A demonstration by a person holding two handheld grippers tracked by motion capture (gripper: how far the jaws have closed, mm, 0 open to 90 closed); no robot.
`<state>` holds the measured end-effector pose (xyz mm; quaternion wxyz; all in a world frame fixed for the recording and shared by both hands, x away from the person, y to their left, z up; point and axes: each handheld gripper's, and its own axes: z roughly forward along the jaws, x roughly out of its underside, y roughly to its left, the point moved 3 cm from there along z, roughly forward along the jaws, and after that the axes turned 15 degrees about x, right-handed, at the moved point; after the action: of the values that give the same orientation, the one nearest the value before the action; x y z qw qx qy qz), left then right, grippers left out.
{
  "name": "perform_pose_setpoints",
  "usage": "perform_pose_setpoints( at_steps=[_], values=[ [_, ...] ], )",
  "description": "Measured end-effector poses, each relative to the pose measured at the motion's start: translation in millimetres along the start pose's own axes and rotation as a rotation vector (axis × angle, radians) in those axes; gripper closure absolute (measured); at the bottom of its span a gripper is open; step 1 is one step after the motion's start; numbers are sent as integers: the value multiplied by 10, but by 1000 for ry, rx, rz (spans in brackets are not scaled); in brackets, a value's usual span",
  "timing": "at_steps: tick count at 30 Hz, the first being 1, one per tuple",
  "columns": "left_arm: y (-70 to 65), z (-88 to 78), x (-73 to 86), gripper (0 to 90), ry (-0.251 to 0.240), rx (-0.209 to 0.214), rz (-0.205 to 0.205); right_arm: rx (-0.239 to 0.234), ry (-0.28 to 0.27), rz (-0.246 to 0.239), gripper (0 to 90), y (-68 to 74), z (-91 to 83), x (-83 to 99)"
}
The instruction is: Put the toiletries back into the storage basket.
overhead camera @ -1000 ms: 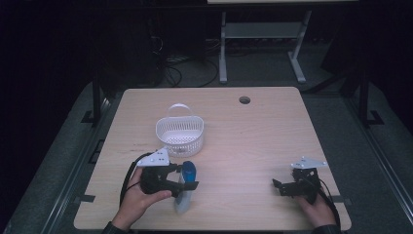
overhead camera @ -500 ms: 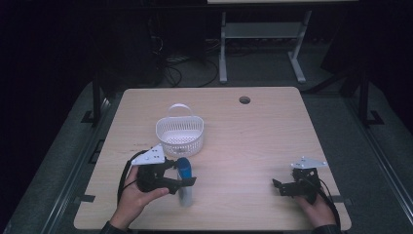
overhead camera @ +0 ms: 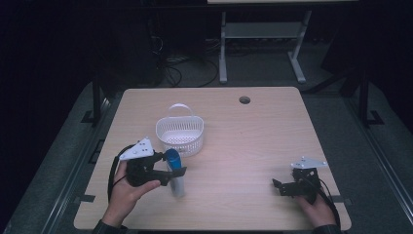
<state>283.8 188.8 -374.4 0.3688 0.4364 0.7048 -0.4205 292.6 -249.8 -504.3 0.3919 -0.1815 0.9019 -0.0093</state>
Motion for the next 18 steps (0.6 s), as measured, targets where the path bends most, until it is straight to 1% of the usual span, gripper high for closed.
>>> perform_pose_setpoints(
  at_steps=[3,11,18],
  values=[
    [31,-57,-22,357,-7,-18,3,0,0,-1,17,0,0,0],
    [107,-158,-51,357,-20,-51,-3,0,0,-1,17,-1,0,0],
    [173,-231,-81,358,-20,-83,1,0,1,0,17,0,0,0]
  ],
)
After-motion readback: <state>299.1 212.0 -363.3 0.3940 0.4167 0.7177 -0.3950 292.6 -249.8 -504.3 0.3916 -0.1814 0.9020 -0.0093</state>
